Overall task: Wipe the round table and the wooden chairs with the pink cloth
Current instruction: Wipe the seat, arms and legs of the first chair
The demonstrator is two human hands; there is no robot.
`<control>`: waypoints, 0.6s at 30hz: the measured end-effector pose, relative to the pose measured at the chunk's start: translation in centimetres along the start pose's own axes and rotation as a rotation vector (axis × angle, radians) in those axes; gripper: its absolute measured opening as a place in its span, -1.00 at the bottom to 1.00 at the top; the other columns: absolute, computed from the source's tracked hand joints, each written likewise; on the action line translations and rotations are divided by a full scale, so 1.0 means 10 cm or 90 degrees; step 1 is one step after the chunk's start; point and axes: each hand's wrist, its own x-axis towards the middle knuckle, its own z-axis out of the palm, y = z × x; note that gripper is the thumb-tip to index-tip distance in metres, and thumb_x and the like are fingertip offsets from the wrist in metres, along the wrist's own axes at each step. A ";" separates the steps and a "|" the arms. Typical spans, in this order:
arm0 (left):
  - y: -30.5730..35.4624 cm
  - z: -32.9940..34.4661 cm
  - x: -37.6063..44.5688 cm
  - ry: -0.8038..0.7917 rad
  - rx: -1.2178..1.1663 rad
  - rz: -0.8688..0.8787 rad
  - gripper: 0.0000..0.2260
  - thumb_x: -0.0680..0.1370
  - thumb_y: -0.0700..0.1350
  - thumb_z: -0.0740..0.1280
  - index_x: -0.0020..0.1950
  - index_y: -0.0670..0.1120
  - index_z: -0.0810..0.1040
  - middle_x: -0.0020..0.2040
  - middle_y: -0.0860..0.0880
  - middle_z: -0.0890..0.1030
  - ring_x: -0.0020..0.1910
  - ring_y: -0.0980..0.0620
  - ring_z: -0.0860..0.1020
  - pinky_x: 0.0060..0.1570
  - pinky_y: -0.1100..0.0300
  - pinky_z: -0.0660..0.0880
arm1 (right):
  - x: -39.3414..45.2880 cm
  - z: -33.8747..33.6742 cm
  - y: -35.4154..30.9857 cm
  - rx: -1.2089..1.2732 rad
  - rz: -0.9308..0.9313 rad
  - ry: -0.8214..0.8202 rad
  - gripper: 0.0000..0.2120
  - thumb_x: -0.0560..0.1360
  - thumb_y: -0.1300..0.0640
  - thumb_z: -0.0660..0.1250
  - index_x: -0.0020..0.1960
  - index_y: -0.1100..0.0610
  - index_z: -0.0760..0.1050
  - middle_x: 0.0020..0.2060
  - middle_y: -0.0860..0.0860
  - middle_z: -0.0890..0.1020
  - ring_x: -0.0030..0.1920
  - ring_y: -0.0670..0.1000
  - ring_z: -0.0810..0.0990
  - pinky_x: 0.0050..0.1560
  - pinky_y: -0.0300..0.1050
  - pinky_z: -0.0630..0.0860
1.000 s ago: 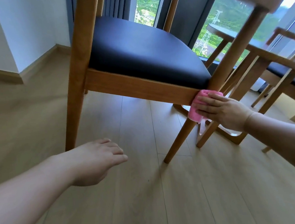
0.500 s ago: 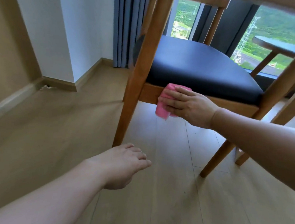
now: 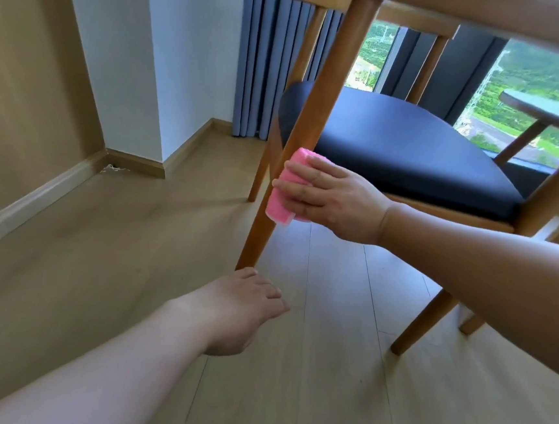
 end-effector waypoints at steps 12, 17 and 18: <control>-0.10 -0.31 0.07 0.088 0.012 -0.025 -0.48 0.53 -0.22 0.20 0.48 -0.01 0.20 0.40 -0.04 0.36 0.40 -0.03 0.27 0.46 0.01 0.07 | 0.37 -1.05 1.19 -0.190 0.005 0.040 -0.60 0.48 0.25 0.20 0.31 0.17 0.48 0.31 0.18 0.50 0.35 0.33 0.39 0.39 0.32 0.16; -0.19 -0.42 0.05 0.104 0.023 -0.045 -0.47 0.54 -0.20 0.21 0.49 -0.01 0.17 0.42 -0.05 0.34 0.42 -0.03 0.24 0.47 0.00 0.05 | 0.37 -1.21 1.33 -0.228 0.022 -0.018 -0.56 0.42 0.25 0.21 0.29 0.20 0.51 0.30 0.20 0.50 0.37 0.33 0.35 0.46 0.20 0.02; -0.20 -0.42 0.03 0.099 0.025 -0.048 -0.45 0.54 -0.21 0.21 0.50 0.00 0.14 0.43 -0.05 0.32 0.43 -0.03 0.22 0.48 -0.01 0.03 | 0.36 -1.20 1.32 -0.230 0.036 -0.029 -0.55 0.41 0.25 0.22 0.30 0.20 0.50 0.32 0.19 0.49 0.39 0.32 0.33 0.47 0.19 -0.03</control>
